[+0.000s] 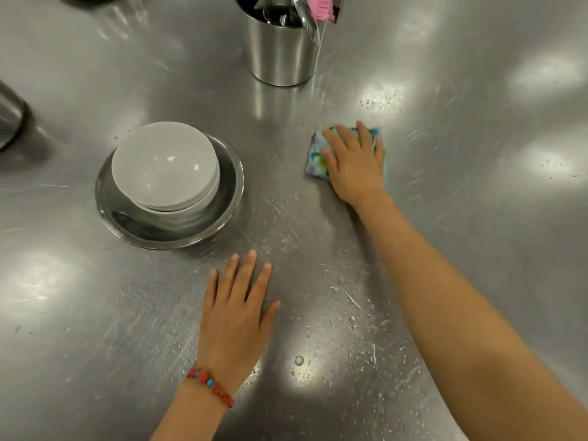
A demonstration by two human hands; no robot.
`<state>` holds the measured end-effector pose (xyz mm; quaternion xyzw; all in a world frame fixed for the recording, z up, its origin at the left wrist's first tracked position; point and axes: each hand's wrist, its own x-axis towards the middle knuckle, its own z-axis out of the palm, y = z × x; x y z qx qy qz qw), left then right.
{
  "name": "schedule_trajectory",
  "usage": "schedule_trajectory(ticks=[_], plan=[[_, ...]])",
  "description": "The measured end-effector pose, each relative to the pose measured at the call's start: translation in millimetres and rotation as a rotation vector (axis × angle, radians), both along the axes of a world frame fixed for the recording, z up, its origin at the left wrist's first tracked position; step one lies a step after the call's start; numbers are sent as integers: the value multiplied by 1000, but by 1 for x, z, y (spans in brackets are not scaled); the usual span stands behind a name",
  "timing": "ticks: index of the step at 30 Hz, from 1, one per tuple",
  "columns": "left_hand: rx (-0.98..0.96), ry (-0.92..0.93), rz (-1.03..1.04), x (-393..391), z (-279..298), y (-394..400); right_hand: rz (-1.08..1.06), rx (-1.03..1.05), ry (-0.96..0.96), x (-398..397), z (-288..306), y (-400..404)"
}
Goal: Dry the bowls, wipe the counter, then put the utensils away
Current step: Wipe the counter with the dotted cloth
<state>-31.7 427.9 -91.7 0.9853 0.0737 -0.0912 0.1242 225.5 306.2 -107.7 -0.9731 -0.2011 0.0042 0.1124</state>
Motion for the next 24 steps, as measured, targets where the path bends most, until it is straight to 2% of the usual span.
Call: schedule_trajectory(ticks=[4,10,14,18,20,24], plan=[[0,-64,-31,-2,-3,1,-83,19,22,21,4,24],[-41,-69,-56,-8,5,13,123,51,-66,-82,-2,26],[-30,-71,-41,-19,9,29,113,5,-21,-50,2,46],[15,-63,6,-29,7,53,14,0,8,-22,3,77],[0,-41,28,-32,9,59,12,10,-4,-40,4,76],[-29,-48,13,-34,8,62,90,24,-70,-123,1,63]])
